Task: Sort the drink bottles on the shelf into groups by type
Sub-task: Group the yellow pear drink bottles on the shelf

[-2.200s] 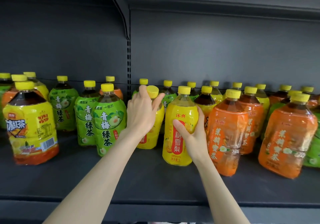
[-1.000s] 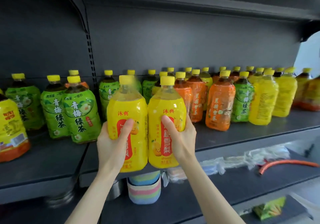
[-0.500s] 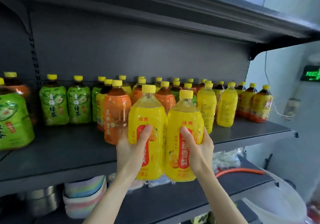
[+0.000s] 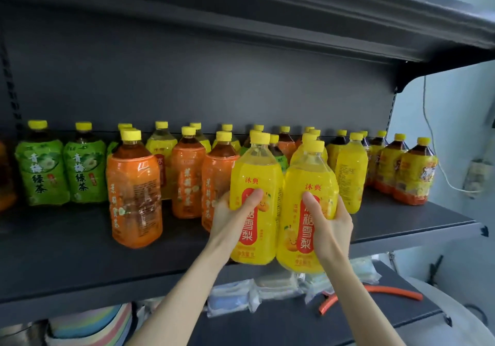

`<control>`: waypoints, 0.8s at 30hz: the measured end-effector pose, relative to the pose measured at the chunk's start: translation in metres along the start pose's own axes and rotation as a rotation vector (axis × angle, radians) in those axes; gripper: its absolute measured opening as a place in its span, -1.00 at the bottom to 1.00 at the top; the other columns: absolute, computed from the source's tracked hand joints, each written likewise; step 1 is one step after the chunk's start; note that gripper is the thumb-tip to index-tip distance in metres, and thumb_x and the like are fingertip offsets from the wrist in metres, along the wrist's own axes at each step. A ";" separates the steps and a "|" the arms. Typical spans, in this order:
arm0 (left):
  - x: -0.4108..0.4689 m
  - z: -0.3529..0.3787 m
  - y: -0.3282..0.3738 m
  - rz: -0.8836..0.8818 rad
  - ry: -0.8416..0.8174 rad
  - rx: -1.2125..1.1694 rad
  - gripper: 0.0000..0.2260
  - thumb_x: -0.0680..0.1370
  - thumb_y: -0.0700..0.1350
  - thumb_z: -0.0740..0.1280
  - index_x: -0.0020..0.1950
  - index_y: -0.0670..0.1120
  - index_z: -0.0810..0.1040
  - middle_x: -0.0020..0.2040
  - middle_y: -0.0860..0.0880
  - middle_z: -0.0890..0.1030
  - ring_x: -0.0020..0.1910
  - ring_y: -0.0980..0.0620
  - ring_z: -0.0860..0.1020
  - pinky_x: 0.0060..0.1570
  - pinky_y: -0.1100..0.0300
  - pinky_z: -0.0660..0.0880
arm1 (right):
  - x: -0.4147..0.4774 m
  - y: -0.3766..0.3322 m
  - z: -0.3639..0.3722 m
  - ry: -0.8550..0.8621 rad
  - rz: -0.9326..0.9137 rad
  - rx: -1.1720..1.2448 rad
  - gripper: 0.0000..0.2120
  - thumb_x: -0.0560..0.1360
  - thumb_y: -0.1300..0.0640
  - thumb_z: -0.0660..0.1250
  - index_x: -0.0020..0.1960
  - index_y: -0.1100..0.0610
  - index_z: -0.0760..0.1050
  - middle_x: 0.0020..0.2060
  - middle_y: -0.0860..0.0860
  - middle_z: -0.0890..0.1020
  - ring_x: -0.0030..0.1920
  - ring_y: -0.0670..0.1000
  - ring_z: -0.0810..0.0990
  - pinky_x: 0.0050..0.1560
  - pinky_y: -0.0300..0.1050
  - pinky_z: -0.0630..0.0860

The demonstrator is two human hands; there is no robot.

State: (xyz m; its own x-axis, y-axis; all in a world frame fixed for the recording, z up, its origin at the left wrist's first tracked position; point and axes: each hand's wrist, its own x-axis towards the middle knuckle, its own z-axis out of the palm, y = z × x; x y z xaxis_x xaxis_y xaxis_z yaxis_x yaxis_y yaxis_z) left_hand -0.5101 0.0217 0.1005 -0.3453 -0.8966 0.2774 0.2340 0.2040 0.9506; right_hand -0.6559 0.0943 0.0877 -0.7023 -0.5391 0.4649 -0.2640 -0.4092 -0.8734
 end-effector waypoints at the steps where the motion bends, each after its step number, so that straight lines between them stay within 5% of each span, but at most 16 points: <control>1: 0.009 0.003 -0.002 -0.006 -0.007 0.005 -0.58 0.23 0.22 0.37 0.00 0.04 0.56 -0.15 0.06 0.68 -0.12 0.08 0.64 -0.20 0.23 0.52 | 0.008 0.003 0.000 0.003 -0.002 -0.002 -0.48 0.16 -0.34 0.39 0.01 -0.07 0.56 -0.17 -0.08 0.69 -0.16 -0.08 0.67 -0.15 -0.13 0.57; 9: 0.041 0.014 -0.022 0.008 -0.016 0.061 -0.42 0.24 0.36 0.39 0.16 0.09 0.50 0.01 0.08 0.65 0.00 0.11 0.61 -0.08 0.21 0.52 | 0.041 0.027 -0.001 -0.027 0.007 0.034 -0.51 0.16 -0.34 0.38 -0.02 -0.10 0.56 -0.19 -0.10 0.69 -0.18 -0.09 0.68 -0.21 -0.18 0.57; 13: 0.045 0.008 -0.031 0.023 0.095 0.092 -0.52 0.29 0.27 0.37 0.14 0.12 0.47 0.02 0.07 0.63 0.00 0.10 0.60 -0.01 0.15 0.52 | 0.047 0.035 0.008 -0.095 0.019 0.072 -0.53 0.18 -0.33 0.40 0.01 -0.13 0.55 -0.17 -0.19 0.69 -0.15 -0.11 0.68 -0.16 -0.15 0.60; 17: 0.048 0.001 -0.032 0.028 0.152 0.121 -0.38 0.27 0.27 0.33 0.27 0.05 0.42 0.07 0.05 0.61 0.04 0.08 0.58 -0.03 0.16 0.51 | 0.050 0.043 0.018 -0.147 0.035 0.082 -0.23 0.12 -0.42 0.43 0.22 -0.07 0.50 -0.06 -0.11 0.69 -0.03 -0.06 0.67 0.03 0.02 0.62; 20: 0.053 -0.005 -0.030 0.018 0.179 0.116 -0.41 0.29 0.27 0.31 0.27 0.10 0.38 0.07 0.10 0.58 0.03 0.13 0.56 -0.14 0.25 0.47 | 0.050 0.043 0.027 -0.175 0.021 0.055 -0.43 0.13 -0.40 0.40 0.07 -0.20 0.50 -0.06 -0.17 0.66 -0.01 -0.10 0.63 0.01 -0.11 0.58; 24: 0.067 -0.015 -0.033 -0.001 0.190 0.113 -0.39 0.32 0.28 0.31 0.32 0.11 0.36 0.13 0.08 0.57 0.06 0.13 0.55 -0.15 0.27 0.46 | 0.050 0.046 0.038 -0.180 -0.002 0.037 -0.32 0.16 -0.39 0.38 0.17 -0.06 0.52 -0.08 -0.18 0.66 -0.04 -0.17 0.62 0.00 -0.16 0.56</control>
State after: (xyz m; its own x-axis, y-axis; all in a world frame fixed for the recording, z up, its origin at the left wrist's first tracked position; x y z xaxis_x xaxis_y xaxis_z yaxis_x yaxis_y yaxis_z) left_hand -0.5273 -0.0509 0.0859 -0.1657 -0.9527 0.2549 0.1270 0.2357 0.9635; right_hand -0.6781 0.0208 0.0759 -0.5711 -0.6601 0.4879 -0.2381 -0.4355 -0.8681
